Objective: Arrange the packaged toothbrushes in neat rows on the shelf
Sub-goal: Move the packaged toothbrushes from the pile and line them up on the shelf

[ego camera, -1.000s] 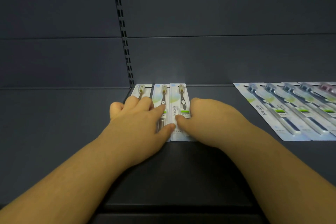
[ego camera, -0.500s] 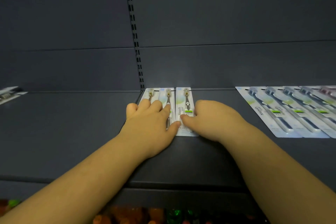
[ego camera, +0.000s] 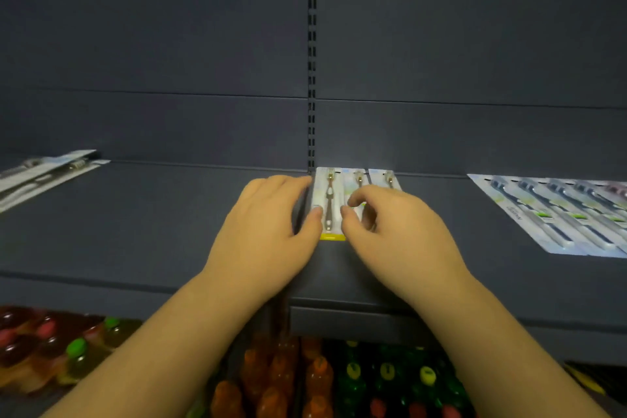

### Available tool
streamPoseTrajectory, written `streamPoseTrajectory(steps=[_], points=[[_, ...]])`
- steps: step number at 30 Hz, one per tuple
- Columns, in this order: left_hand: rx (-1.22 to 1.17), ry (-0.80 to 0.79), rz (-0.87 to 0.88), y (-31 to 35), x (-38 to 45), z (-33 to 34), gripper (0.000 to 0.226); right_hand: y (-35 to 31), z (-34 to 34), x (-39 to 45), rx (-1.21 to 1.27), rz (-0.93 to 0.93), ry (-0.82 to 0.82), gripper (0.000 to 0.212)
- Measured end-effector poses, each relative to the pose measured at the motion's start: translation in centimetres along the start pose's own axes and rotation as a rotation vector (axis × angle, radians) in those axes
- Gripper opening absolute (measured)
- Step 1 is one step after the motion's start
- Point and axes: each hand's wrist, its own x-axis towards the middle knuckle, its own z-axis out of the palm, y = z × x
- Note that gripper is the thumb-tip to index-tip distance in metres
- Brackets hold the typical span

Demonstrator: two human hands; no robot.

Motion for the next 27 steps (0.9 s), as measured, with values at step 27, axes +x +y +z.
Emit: streamPoseTrajectory(steps=[27], points=[[0.321, 0.026, -0.388, -34.8, -19.2, -24.8, 0.062, -38.2, 21.6, -0.5, 0.170, -0.381, -0.144, 0.038]])
